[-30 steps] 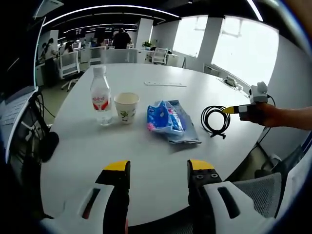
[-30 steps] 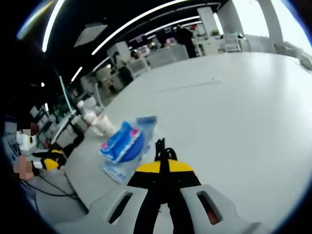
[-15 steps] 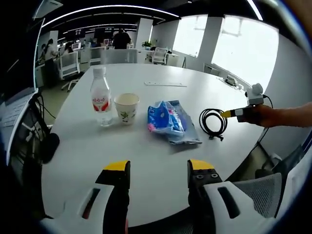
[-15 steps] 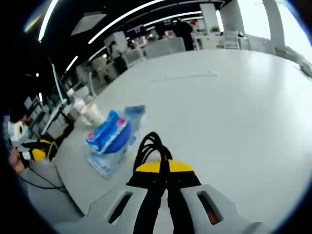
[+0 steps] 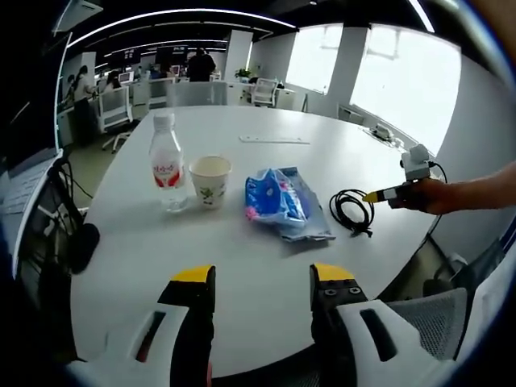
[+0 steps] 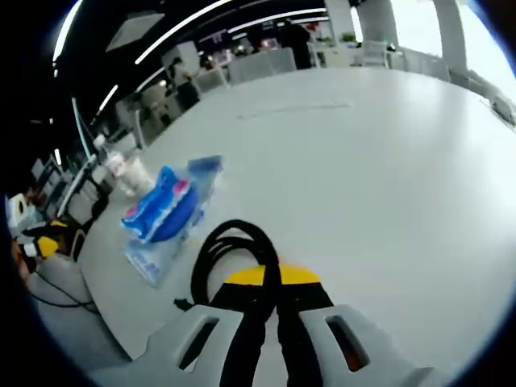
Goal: Arrange the tabletop items into an orderly group along one side of the table until the central work area is clear of visible clutter.
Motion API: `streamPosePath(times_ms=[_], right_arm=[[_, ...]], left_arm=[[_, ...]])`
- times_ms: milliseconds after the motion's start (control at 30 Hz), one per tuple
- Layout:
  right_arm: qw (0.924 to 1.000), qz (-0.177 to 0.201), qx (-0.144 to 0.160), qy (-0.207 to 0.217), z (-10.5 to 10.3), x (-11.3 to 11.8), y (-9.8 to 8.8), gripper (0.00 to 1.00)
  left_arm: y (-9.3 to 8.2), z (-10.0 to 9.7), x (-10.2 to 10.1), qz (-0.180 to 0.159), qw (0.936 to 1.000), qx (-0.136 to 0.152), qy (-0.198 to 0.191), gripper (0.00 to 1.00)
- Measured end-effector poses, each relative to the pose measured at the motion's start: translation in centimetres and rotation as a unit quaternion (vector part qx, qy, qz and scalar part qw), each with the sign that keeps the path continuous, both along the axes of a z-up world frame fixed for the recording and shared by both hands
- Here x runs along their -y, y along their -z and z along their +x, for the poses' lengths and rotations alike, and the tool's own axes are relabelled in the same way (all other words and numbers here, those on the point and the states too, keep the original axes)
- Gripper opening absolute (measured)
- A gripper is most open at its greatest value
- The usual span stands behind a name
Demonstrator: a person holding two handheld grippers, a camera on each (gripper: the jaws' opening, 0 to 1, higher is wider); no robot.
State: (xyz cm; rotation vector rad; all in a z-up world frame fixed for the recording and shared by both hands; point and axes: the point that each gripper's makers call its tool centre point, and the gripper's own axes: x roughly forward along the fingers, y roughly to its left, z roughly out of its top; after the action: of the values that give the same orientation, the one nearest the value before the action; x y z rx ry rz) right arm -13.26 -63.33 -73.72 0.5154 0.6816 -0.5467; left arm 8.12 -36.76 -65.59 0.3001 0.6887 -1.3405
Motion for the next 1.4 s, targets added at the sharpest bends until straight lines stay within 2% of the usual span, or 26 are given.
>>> streamPosePath(times_ms=[167,467,700,1033,1400], right_arm=[[0.9997,0.022,0.0,0.009,-0.4,0.2,1.1,0.01],[0.9994,0.032,0.0,0.015,-0.8,-0.1,1.3,0.02],[0.9993,0.035,0.002,0.012,-1.3,-0.3,1.1,0.1],[0.9994,0.029,0.006,0.017,-2.2,0.1,0.5,0.14],[0.9997,0.018,0.013,0.011,-2.0,0.2,-0.6,0.15]], left_arm=[[0.1,0.0,-0.3,0.003,1.0,-0.001,-0.002,0.46],[0.0,0.2,-0.5,0.004,1.0,0.002,-0.007,0.47],[-0.2,-0.2,0.1,0.0,1.0,0.0,-0.005,0.47],[-0.3,-0.4,0.6,-0.003,1.0,0.0,-0.002,0.48],[-0.2,-0.4,0.9,-0.005,1.0,-0.002,0.001,0.48]])
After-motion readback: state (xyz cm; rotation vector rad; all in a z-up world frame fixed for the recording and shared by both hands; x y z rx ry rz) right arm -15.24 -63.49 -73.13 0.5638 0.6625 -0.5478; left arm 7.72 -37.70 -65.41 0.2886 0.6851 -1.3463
